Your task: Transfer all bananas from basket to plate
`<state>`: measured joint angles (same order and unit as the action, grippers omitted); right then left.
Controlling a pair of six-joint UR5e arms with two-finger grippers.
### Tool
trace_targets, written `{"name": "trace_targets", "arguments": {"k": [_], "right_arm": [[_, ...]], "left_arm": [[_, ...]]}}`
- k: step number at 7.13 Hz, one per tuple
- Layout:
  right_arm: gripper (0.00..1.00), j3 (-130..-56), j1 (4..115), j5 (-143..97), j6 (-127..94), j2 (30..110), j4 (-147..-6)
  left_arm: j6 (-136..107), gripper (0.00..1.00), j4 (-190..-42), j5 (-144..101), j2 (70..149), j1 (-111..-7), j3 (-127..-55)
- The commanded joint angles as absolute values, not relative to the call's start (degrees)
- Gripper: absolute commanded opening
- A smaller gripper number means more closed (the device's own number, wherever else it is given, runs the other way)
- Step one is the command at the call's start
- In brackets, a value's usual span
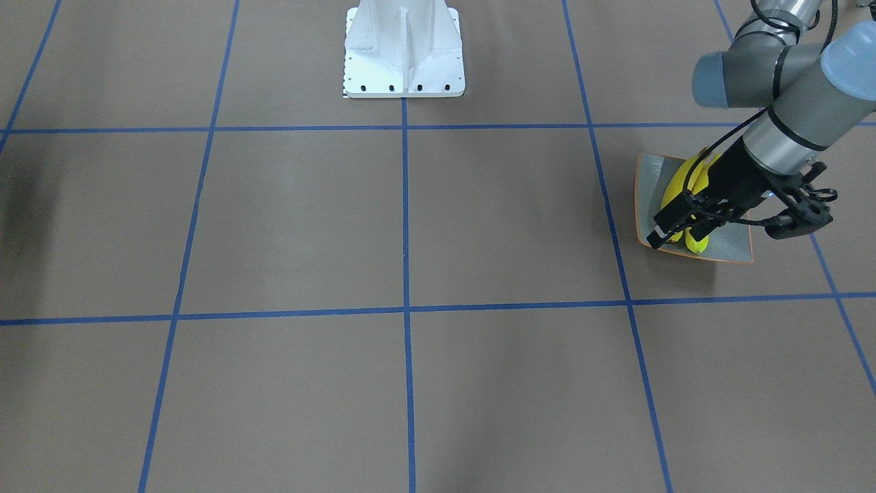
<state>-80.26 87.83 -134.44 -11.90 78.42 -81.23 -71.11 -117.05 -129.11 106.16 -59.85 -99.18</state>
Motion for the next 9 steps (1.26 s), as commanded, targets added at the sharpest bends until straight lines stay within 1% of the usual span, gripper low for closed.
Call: {"name": "trace_targets", "arguments": {"k": [1,2,3,4,5,9], "right_arm": [[1.0,-73.8,90.8,-127.9,-9.6,77.7,-81.1],[1.0,-70.4,90.7,-122.9,-12.8,76.6,-80.0],[1.0,-66.8,90.8,-122.9,-15.0,76.6,-76.9],[1.0,-65.0,90.7,-122.9,-18.9,76.4,-75.6],[1.0,-64.6,90.7,-123.0,-23.0,76.0,-75.5],[1.0,-59.7,90.1,-123.4,-22.7,75.1,-75.3]], "left_arm": [[-71.1,1.0,-117.1,-129.1,107.2,-59.7,-97.8],[-71.1,1.0,-117.2,-129.1,107.2,-59.7,-97.5],[-71.1,1.0,-117.1,-129.1,107.3,-59.6,-97.4],[-71.1,1.0,-117.2,-129.1,107.5,-59.2,-96.9],[-71.1,1.0,-117.2,-129.1,108.1,-59.2,-95.8],[-71.1,1.0,-119.0,-129.0,108.2,-59.0,-94.6]]}}
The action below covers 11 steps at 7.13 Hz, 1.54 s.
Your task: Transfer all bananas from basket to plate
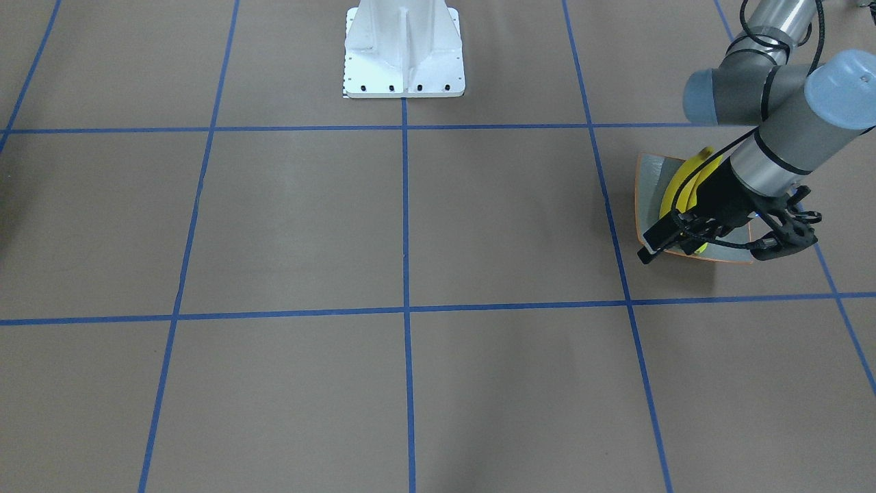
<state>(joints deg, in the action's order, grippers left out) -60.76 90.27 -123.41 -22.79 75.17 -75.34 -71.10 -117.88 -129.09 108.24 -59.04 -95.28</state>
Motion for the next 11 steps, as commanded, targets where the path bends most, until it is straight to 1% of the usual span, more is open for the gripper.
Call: {"name": "trace_targets", "arguments": {"k": [1,3,5,6,11], "right_arm": [[1.0,-58.5,89.1,-123.1,-22.6,75.1,-75.3],[1.0,-58.2,86.4,-121.9,-22.5,75.4,-75.3],[1.0,-58.1,86.3,-121.6,-22.2,75.7,-75.4],[1.0,-56.6,86.3,-121.8,-22.0,75.6,-75.3],[0.99,-56.1,86.3,-117.8,-21.9,74.8,-75.3]], "left_arm": [[-71.1,1.0,-119.1,-129.0,108.2,-58.9,-94.3],[-71.0,1.0,-119.1,-128.6,108.1,-58.8,-94.3],[-71.0,1.0,-119.2,-128.5,108.2,-58.8,-94.0],[-71.1,1.0,-119.8,-128.4,108.3,-58.8,-93.5],[-71.1,1.0,-121.2,-126.6,108.2,-58.2,-92.8]]}}
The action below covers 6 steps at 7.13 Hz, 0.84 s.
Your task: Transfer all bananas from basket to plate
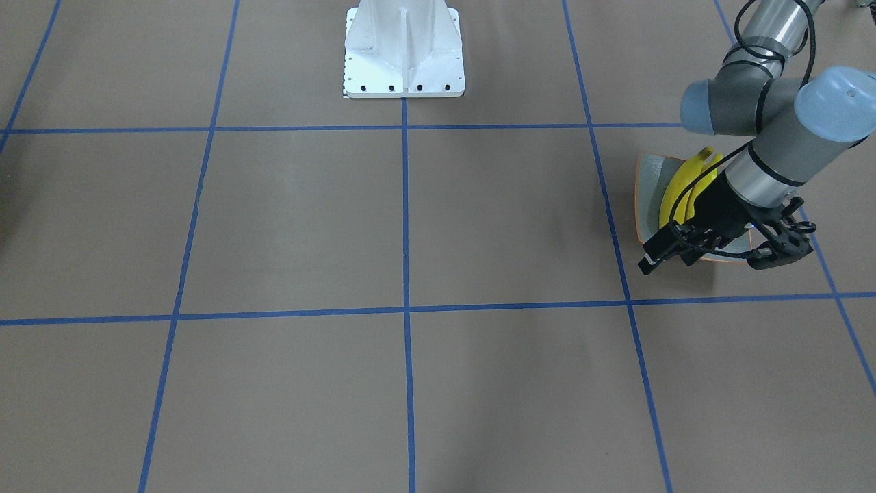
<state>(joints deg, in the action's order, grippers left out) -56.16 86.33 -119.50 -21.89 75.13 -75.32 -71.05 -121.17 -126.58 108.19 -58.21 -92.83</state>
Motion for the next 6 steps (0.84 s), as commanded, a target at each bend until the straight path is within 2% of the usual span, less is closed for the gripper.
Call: {"name": "trace_targets", "arguments": {"k": [1,3,5,6], "right_arm": [[0.99,-56.1,86.3,-116.6,-21.9,74.7,-75.3],[0.98,-55.6,86.3,-116.3,-21.9,74.6,-75.2],[0.85,-55.3,86.3,-116.2,-21.9,74.7,-75.2],[0.85,-55.2,86.3,-116.2,-21.8,74.7,-75.2]], "left_arm": [[-71.1,1.0,-121.5,-126.6,108.2,-58.2,-92.9],[-71.1,1.0,-122.7,-126.6,108.1,-58.2,-92.8],[-71.1,1.0,-123.4,-126.7,107.8,-58.2,-92.9],[-71.1,1.0,-123.4,-126.7,107.7,-58.2,-92.9]]}}
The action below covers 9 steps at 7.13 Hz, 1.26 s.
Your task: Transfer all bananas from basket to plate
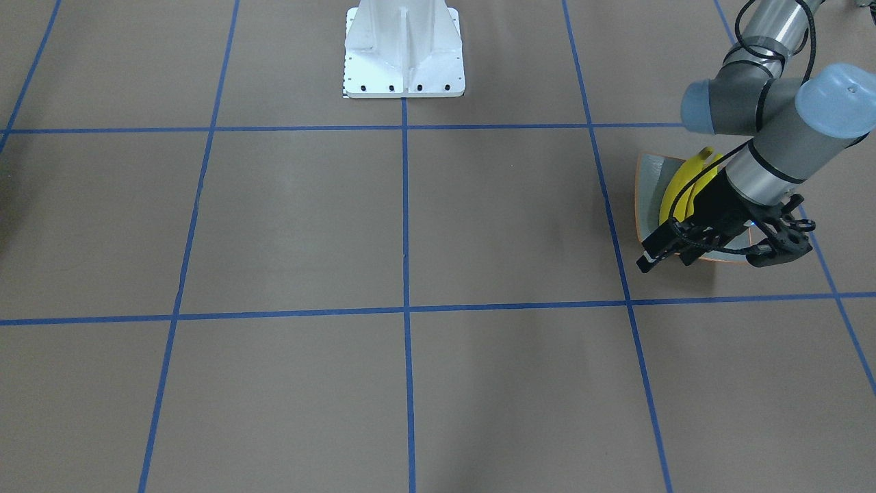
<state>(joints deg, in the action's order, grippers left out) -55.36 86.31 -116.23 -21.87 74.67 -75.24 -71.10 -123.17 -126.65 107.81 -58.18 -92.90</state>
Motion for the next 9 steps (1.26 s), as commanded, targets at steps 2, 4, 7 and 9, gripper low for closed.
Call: {"name": "trace_targets", "arguments": {"k": [2,4,7,9], "right_arm": [[0.85,-54.7,85.8,-115.0,-21.8,74.6,-75.2],[0.81,-54.7,85.3,-115.0,-21.9,74.5,-75.2],[0.75,-54.7,84.9,-115.0,-21.9,74.1,-75.2],[0.73,-54.7,84.9,-115.2,-21.9,74.1,-75.2]], "left_arm": [[-71.1,1.0,-123.6,-126.7,107.5,-58.2,-93.0],[-71.3,1.0,-124.6,-126.7,107.4,-58.2,-93.4],[-71.3,1.0,-125.1,-126.8,107.3,-58.2,-93.4],[-71.3,1.0,-125.1,-126.8,107.3,-58.2,-93.4]]}}
